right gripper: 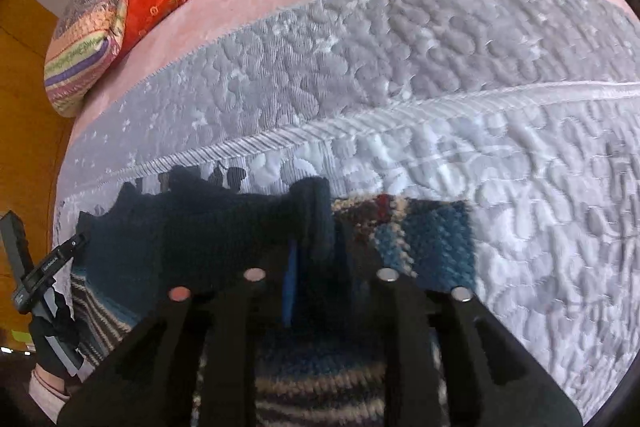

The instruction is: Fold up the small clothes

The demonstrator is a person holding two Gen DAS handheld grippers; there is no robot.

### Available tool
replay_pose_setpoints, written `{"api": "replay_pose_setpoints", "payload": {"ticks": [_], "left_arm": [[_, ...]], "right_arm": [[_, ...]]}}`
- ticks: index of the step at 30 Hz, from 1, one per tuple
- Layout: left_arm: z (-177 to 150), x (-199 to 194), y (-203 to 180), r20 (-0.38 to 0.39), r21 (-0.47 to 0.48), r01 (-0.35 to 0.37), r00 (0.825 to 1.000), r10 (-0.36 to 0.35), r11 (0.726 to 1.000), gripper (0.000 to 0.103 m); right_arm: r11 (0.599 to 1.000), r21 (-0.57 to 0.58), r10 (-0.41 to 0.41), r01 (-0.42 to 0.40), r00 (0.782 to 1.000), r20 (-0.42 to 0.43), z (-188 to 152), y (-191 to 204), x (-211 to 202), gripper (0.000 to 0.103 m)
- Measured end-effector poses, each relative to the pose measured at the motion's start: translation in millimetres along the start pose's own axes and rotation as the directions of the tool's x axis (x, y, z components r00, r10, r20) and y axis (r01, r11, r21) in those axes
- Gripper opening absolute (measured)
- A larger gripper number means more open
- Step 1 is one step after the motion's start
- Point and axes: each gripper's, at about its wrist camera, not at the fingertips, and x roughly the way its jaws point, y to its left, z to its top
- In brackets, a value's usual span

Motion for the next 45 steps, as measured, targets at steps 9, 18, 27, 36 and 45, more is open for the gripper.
{"api": "replay_pose_setpoints", "payload": {"ticks": [9, 18, 27, 36, 45], "left_arm": [[-23, -74, -21, 0.103, 0.102, -0.021, 0.995, 0.01, 0.995, 0.052], [-87, -87, -72, 0.004, 0.16, 0.094, 0.995, -0.096, 0.983, 0.056], [-112, -52, -87, -0.067, 0.143, 0.066, 0.996, -0.057, 0.988, 0.056], [-119, -38, -71, -0.099, 0.111, 0.072, 0.993, -0.061, 0.991, 0.056], [-124, -37, -71, -0.087, 0.122, 0.063, 0.995, -0.052, 0.991, 0.056]], "right_arm": [[0.996, 0.002, 0.091, -0.091, 0.995, 0.05, -40, -41, -85, 0.047], [0.994, -0.031, 0.106, -0.107, 0.994, -0.034, -110, -63, -84, 0.047], [0.989, -0.052, 0.133, -0.135, 0.99, -0.042, -122, -52, -78, 0.013], [0.995, -0.014, 0.098, -0.099, 0.995, -0.035, -122, -66, -84, 0.01], [0.992, 0.061, 0.117, -0.114, 0.992, -0.051, -134, -82, -56, 0.012]]}}
